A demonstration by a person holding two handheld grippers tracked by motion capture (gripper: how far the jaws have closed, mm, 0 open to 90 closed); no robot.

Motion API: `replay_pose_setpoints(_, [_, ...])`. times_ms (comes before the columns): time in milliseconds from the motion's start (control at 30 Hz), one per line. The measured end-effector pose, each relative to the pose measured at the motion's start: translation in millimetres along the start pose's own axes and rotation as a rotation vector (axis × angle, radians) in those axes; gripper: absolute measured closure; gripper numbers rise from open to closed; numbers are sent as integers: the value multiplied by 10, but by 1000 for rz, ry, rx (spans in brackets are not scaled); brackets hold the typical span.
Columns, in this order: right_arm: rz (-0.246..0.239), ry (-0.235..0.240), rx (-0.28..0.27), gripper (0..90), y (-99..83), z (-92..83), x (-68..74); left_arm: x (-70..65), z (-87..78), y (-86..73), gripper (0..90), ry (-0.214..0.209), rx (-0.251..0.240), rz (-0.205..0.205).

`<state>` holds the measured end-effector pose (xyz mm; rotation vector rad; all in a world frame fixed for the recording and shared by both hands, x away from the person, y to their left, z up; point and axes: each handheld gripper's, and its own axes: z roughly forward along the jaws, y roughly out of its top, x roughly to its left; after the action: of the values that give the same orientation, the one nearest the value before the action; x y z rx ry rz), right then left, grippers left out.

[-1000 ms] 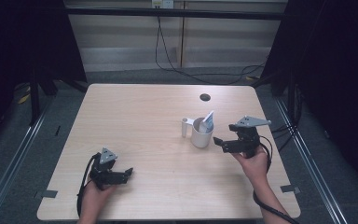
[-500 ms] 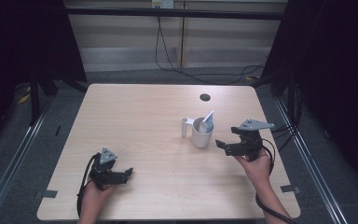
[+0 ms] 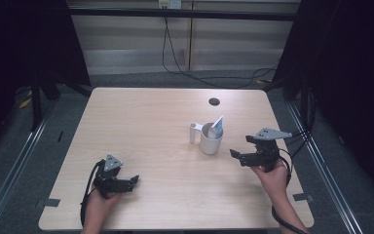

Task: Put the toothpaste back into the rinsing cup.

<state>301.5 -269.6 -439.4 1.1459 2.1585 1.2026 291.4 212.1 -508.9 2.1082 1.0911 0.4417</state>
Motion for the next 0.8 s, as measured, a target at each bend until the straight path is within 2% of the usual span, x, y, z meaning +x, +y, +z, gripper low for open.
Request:
replay_pose_setpoints(333, [4,-16,18,143,-132,-60,-45,0,0,0,132,0,0,0])
replay_pose_setpoints(800, [44,-29,16,144,-371,-162,-111,0,1,0,132,1,-1,0])
